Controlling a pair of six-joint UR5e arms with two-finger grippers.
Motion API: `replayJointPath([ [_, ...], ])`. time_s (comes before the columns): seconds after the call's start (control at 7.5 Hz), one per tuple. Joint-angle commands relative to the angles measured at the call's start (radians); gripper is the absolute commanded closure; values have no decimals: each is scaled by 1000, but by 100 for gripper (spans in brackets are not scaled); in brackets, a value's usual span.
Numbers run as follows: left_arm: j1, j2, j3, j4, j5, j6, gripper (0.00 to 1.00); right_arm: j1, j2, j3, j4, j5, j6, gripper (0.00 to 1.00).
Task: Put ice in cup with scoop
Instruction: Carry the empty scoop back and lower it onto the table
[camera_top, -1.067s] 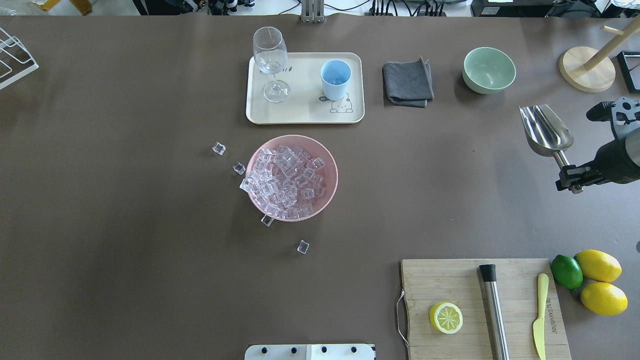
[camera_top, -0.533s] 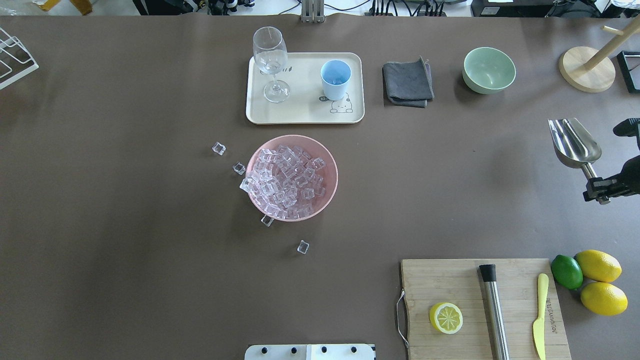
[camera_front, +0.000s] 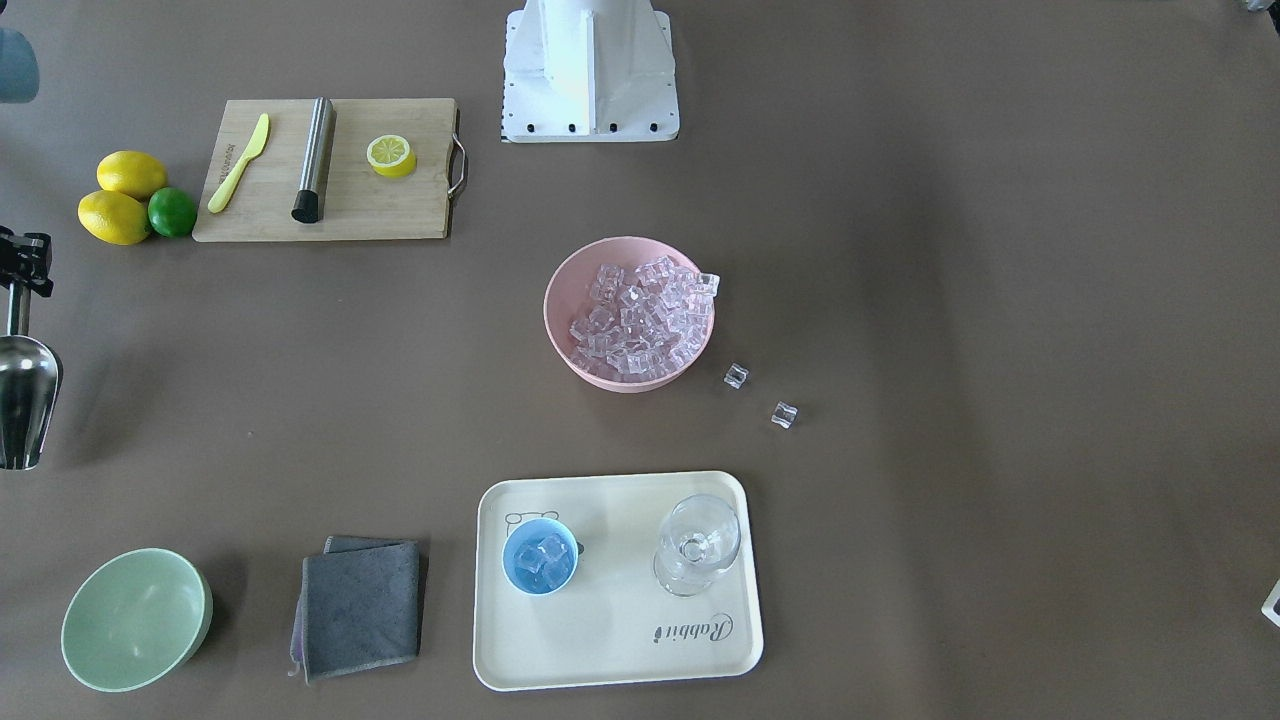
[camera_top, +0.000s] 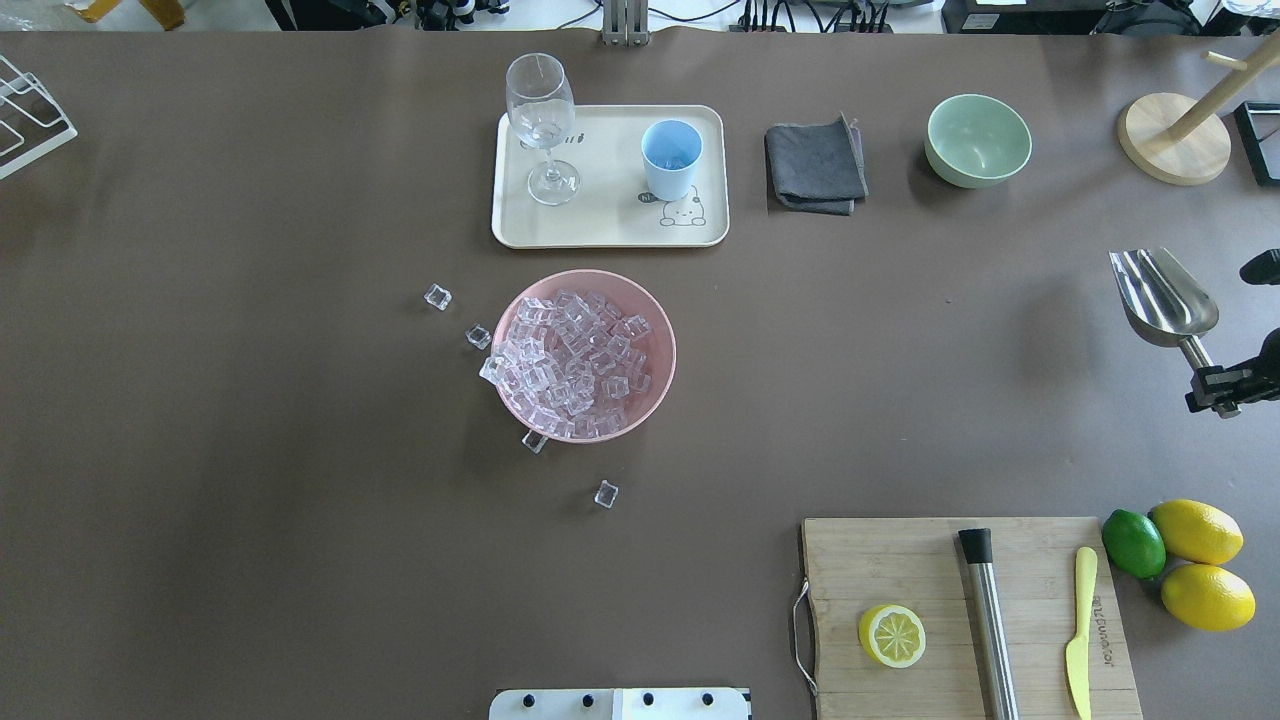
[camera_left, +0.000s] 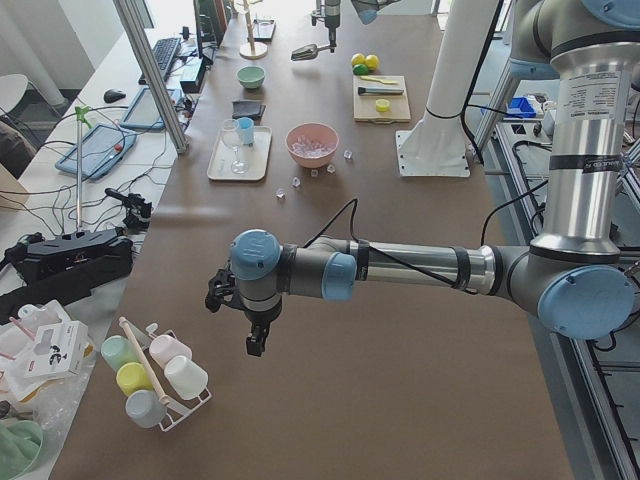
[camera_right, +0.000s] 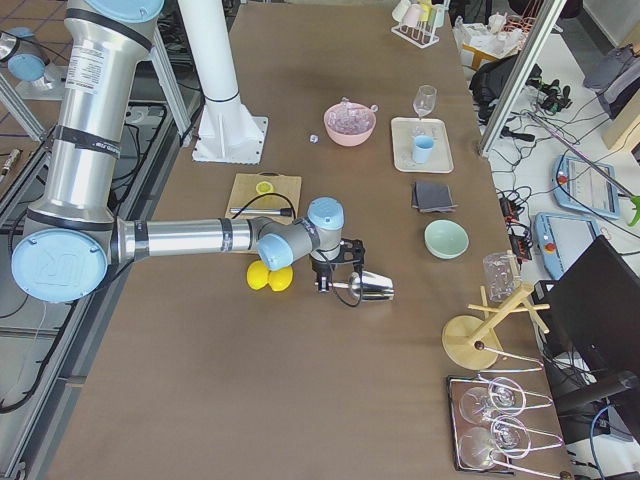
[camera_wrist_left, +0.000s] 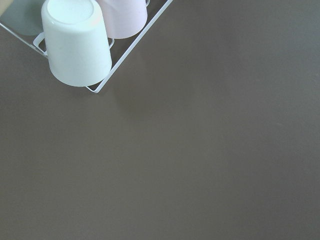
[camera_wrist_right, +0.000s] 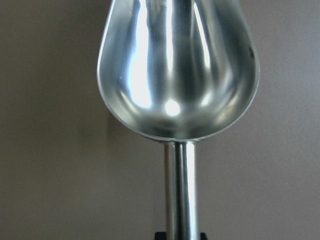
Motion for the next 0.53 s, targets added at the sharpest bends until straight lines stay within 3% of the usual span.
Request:
replayJointPath([
  [0.0,-1,1,1,0,5,3,1,5,-6,-57,68,0,-11,100],
  [0.27,-2,2,2,-1,7,5,1,10,-5,-68,97,3,-4,100],
  [0.4,-2,2,2,-1,7,5,1,10,-2,-67,96,1,-4,63],
])
